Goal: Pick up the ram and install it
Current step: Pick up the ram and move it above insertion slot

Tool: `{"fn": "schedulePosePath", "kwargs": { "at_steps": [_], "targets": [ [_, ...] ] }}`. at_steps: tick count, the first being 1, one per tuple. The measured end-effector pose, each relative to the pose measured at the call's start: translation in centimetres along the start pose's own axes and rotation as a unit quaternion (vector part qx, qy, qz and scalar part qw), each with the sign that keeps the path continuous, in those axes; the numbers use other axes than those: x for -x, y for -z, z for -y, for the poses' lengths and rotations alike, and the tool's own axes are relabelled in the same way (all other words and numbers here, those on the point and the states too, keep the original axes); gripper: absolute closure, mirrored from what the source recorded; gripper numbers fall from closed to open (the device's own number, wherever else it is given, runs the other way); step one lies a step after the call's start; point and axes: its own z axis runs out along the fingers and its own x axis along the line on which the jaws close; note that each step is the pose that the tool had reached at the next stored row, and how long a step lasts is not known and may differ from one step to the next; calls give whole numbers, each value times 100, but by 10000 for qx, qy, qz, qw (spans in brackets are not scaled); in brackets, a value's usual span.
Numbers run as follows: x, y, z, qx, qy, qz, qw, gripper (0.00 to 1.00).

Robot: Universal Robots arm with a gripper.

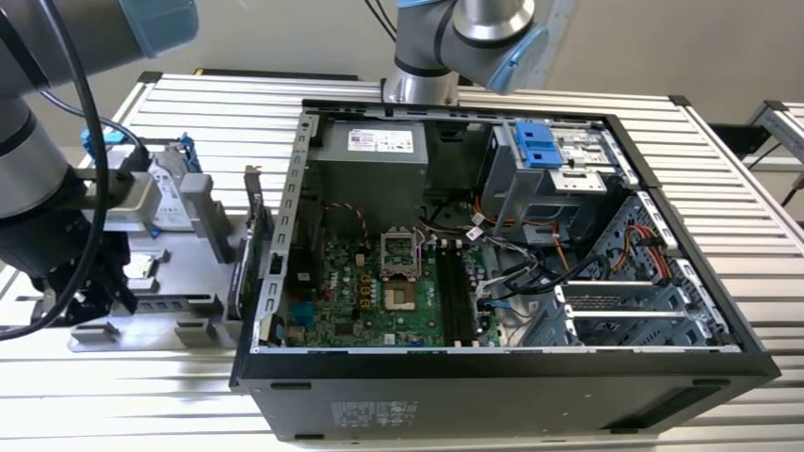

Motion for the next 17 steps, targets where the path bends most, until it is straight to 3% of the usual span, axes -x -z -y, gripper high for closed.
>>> {"fn": "schedulePosePath", "kwargs": {
  "at_steps": [17],
  "targets": [
    [0, 79, -1, 1, 0, -1, 10000, 100]
  ]
}}
